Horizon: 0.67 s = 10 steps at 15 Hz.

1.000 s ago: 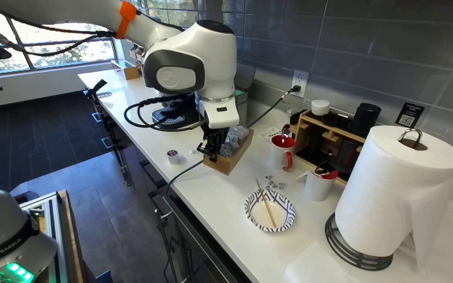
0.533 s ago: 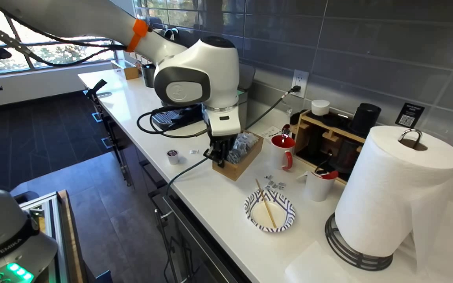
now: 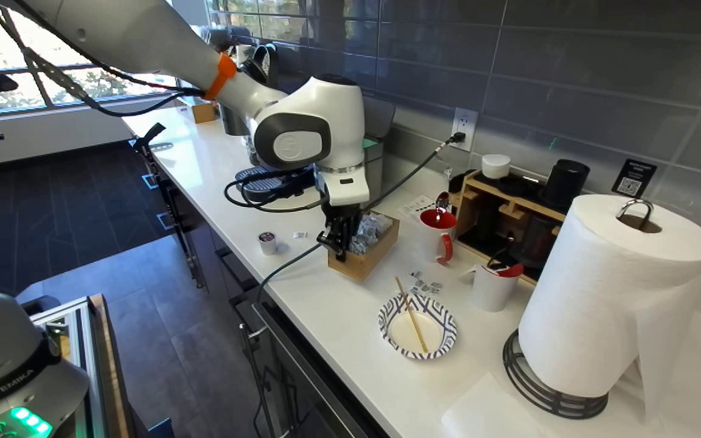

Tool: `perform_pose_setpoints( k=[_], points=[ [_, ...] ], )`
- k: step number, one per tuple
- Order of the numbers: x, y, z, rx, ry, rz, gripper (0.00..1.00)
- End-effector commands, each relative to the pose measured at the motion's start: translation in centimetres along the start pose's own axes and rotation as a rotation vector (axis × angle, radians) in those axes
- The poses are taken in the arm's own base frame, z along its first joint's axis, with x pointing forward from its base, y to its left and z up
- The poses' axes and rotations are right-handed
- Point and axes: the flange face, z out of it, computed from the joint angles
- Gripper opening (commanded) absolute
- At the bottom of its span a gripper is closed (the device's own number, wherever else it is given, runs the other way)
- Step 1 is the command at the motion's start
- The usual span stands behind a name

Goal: Swap the small crate and cup's places

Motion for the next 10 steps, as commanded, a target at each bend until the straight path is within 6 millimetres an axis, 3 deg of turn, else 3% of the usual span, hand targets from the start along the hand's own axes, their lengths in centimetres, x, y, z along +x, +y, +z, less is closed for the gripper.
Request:
perform_pose_setpoints(
  k=[1, 10],
  points=[
    [-0.4, -2.3, 0.1, 0.013, 0.056, -0.004, 0.03],
    [-1.0, -7.2, -0.1, 0.055, 0.086, -0.063, 0.03]
  ],
)
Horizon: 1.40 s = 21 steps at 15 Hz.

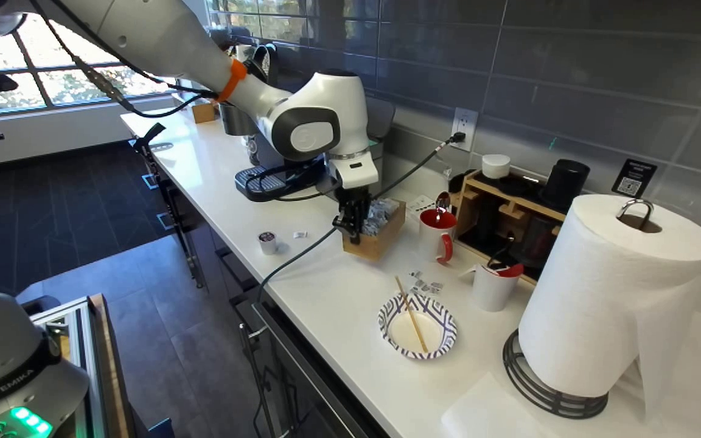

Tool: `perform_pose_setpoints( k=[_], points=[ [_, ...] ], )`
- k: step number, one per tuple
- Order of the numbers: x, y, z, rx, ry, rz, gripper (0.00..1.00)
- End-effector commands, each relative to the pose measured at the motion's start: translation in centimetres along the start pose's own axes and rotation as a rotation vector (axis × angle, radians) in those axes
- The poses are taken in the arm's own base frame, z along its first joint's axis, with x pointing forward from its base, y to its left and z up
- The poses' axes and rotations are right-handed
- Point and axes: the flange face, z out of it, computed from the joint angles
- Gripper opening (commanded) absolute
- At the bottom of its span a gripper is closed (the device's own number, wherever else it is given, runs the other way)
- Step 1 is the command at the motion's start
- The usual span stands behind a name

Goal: Swap the small crate and cup's places

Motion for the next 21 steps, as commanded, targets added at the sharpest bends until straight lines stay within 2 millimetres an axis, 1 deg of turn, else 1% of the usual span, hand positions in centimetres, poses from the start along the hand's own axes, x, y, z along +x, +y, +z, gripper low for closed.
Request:
perform_pose_setpoints(
  k=[1, 3, 6, 10, 16, 21],
  points=[
    [0.5, -2.2, 0.4, 0.005, 0.015, -0.014, 0.03],
    [0.9, -2.8, 0.7, 0.007, 0.020, -0.019, 0.03],
    [2.1, -3.4, 1.1, 0.000, 0.052, -0.038, 0.03],
    [3.3, -4.0, 1.9, -0.020, 0.067, -0.145, 0.03],
    [2.8, -5.8, 2.6, 0.007, 0.061, -0.271, 0.03],
    [2.7, -7.1, 3.2, 0.021, 0.061, -0.326, 0.03]
  ],
)
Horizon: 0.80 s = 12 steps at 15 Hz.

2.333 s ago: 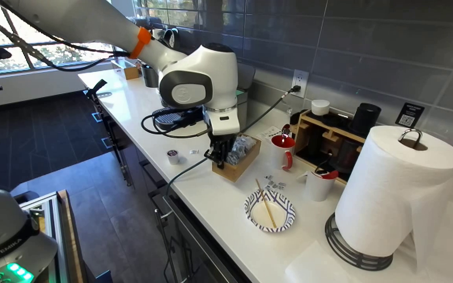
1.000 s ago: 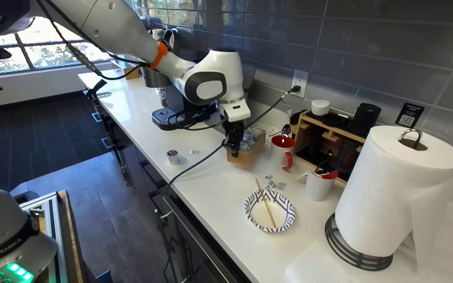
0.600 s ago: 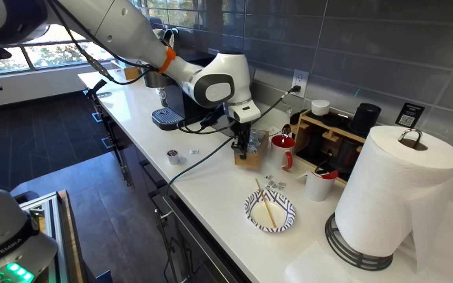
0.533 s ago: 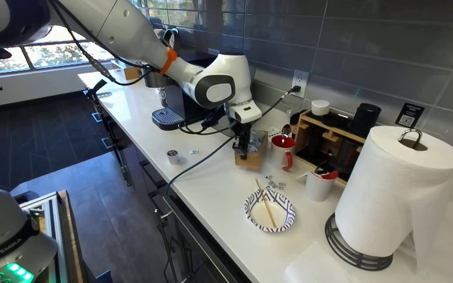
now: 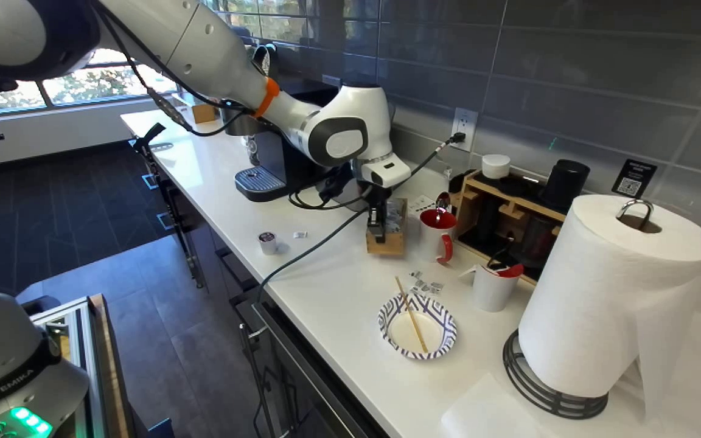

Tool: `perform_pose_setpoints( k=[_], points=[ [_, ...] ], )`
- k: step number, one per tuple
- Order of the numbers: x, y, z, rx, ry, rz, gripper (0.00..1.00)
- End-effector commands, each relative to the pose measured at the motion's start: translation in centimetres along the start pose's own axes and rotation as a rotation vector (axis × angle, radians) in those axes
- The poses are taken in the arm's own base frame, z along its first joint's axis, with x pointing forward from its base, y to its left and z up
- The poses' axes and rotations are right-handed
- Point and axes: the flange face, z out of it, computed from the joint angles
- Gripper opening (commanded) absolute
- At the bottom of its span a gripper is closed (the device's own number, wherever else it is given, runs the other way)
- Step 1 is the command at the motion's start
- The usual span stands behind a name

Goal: Swap the small crate and cup's places

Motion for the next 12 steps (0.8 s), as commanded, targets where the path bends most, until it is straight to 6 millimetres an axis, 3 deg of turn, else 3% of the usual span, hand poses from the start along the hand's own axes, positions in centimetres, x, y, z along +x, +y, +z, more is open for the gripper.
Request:
perform_pose_setpoints(
  k=[1, 3, 4, 6, 7, 12],
  points=[
    [0.7, -1.4, 0.1, 0.030, 0.014, -0.033, 0.03],
    [0.2, -0.7, 0.2, 0.004, 0.002, -0.025, 0.03],
    [0.2, -0.8, 0.3, 0.004, 0.001, -0.028, 0.11],
    [0.2, -0.7, 0.5, 0.001, 0.000, -0.027, 0.11],
    [0.3, -0.6, 0.5, 0.000, 0.000, -0.026, 0.03],
    [2.0, -2.4, 1.5, 0.025, 0.046, -0.009, 0.03]
  ],
)
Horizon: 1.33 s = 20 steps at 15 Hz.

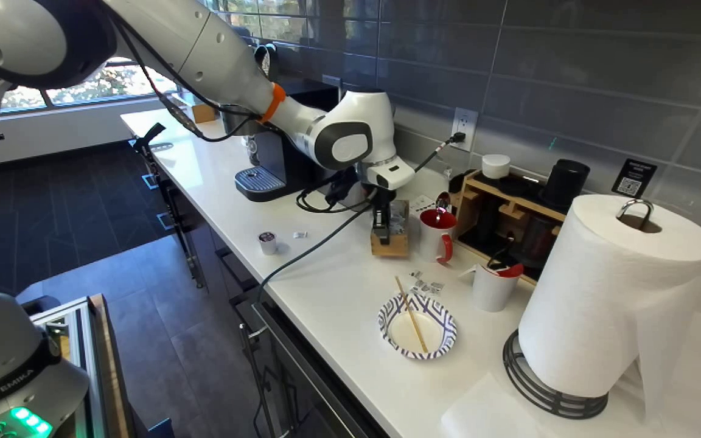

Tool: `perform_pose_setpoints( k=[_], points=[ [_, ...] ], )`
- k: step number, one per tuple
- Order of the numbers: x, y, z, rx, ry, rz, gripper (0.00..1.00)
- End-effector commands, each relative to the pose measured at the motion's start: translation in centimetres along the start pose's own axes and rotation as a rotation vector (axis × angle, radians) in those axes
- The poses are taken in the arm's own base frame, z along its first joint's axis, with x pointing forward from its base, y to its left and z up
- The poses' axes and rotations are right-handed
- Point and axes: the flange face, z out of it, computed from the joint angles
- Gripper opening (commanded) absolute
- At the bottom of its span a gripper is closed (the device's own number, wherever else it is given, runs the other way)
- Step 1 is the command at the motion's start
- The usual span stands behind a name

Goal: Swap the small crate and cup's places

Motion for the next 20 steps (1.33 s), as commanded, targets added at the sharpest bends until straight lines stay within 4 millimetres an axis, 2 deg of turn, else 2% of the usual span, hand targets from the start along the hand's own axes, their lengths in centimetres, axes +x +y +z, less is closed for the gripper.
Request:
perform_pose_setpoints(
  k=[1, 7, 11, 20],
  points=[
    [1.6, -2.1, 0.5, 0.037, 0.030, 0.010, 0.03],
    [2.6, -5.2, 2.3, 0.039, 0.002, -0.022, 0.03],
    [3.0, -6.6, 3.4, 0.046, -0.016, -0.028, 0.03],
    [4.2, -8.3, 3.2, 0.048, -0.016, -0.113, 0.03]
  ],
)
